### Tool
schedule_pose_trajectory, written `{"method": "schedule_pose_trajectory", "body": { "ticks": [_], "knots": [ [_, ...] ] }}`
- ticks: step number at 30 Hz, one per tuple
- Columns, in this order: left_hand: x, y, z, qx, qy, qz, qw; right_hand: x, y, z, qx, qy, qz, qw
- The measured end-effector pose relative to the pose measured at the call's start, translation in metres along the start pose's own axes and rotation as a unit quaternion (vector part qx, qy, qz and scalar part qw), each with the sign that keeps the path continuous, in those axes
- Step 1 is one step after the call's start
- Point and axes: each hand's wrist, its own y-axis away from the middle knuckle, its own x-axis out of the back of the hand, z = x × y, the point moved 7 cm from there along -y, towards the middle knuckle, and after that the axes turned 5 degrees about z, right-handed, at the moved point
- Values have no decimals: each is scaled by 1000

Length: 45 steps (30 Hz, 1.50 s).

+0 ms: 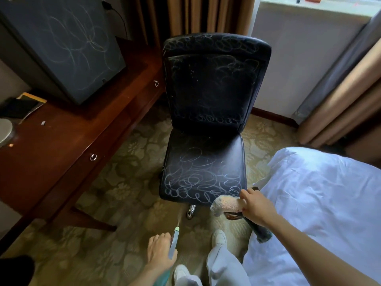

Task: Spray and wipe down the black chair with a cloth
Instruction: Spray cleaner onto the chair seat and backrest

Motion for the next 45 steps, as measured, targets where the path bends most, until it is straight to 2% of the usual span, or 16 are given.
{"method": "schedule_pose_trajectory", "body": {
  "ticks": [3, 8, 10, 19, 25, 29, 34, 45],
  "knots": [
    [-8, 8, -5, -14, -17, -22, 1000, -6, 9, 4, -11, -2, -5, 1000],
    [-28, 18, 1, -103, -85, -90, 987, -16, 22, 8, -21, -7, -11, 1000],
    [-32, 16, 11, -120, -95, -95, 984, -19, 26, 10, -28, -22, -9, 999],
    [-14, -14, 85, -143, -79, -40, 986, -14, 47, 43, -77, -17, -19, 997],
    [4, -37, 102, -160, -57, -11, 985, 3, 53, 78, -117, 0, -14, 993],
    [23, -53, 109, -148, -2, 27, 989, 10, 50, 97, -129, 10, -19, 991],
    [43, -71, 122, -151, 37, 78, 985, 21, 28, 102, -119, 3, -17, 993],
    [76, -110, 124, -70, 110, 141, 981, 55, -47, 108, -61, -9, 9, 998]
  ]
}}
